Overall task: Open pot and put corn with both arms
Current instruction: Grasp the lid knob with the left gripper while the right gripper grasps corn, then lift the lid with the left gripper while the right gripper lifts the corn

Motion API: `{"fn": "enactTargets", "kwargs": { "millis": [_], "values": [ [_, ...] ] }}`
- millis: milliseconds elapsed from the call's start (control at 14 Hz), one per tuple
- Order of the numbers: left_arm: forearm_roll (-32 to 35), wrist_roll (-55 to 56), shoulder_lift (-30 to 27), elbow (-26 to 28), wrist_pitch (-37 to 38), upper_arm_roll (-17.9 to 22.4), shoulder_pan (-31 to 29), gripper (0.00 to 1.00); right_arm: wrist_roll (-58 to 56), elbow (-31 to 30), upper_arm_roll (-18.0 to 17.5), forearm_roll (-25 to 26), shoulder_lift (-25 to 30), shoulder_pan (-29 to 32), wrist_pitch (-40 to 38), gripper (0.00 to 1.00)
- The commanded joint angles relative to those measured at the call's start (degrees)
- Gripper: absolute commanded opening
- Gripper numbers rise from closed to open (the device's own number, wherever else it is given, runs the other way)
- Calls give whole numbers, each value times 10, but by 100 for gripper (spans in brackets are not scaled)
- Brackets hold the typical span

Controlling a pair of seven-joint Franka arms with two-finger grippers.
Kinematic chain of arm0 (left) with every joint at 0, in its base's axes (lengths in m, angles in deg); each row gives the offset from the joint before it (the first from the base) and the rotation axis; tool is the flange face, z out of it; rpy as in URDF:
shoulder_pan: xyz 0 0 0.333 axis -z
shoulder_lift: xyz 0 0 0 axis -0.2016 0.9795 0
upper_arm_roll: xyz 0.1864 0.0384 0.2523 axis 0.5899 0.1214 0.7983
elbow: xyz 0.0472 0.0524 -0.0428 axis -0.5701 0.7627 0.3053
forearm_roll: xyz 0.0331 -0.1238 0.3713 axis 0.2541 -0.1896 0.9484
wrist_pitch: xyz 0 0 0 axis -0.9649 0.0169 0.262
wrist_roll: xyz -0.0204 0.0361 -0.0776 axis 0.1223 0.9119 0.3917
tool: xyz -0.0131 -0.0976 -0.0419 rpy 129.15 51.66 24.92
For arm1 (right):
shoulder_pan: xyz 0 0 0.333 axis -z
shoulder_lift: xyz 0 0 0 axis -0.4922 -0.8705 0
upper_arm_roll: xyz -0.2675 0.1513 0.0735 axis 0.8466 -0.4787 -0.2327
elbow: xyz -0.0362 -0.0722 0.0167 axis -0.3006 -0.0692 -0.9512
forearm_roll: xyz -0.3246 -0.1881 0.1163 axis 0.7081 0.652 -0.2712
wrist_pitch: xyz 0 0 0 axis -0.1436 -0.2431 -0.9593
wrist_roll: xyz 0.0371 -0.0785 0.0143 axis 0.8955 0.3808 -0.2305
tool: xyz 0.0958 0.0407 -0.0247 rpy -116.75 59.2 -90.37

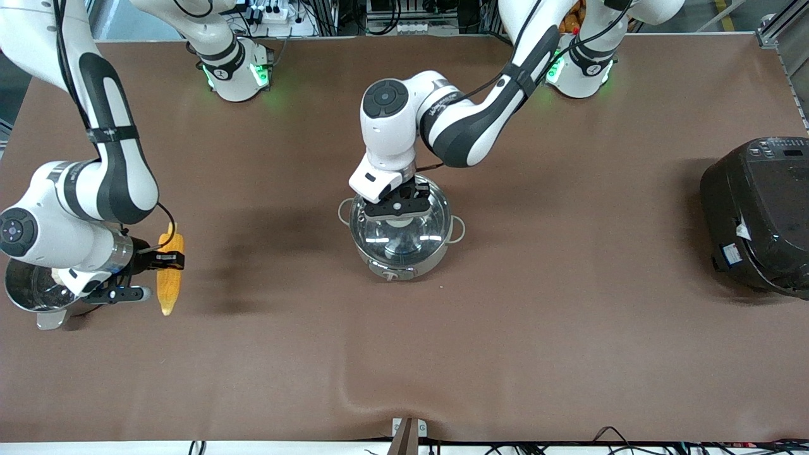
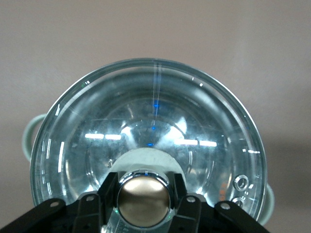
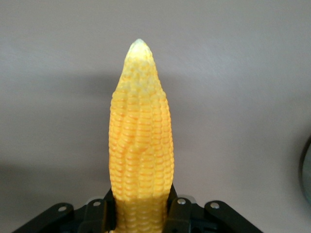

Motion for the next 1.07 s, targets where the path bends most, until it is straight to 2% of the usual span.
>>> {"fn": "enactTargets", "kwargs": {
  "millis": [0,143,286,500,643,786,1000],
  "values": [
    [10,14,-70,2,50,1,-33,0,8,56,2,4,-6,-33,-52,0],
    [10,20,-84,6,59,1,-85,0,35,91,2,4,-7,-60,-98,0],
    [10,12,-84,7,59,0,-153,0,67,113,2,4,-7,-83,-106,0],
    [10,7,-79,13,59,-2,-234,0,123,122,2,3,-6,-119,-110,0],
    [11,2,-73,34,58,-2,-279,0,179,123,1,1,13,-151,-119,0],
    [10,-3,-73,63,33,-4,-322,0,255,129,0,-6,15,-208,-120,0],
    [-4,-3,-108,165,-41,-13,-362,0,415,137,2,3,-13,-343,-85,0]
  ]
}}
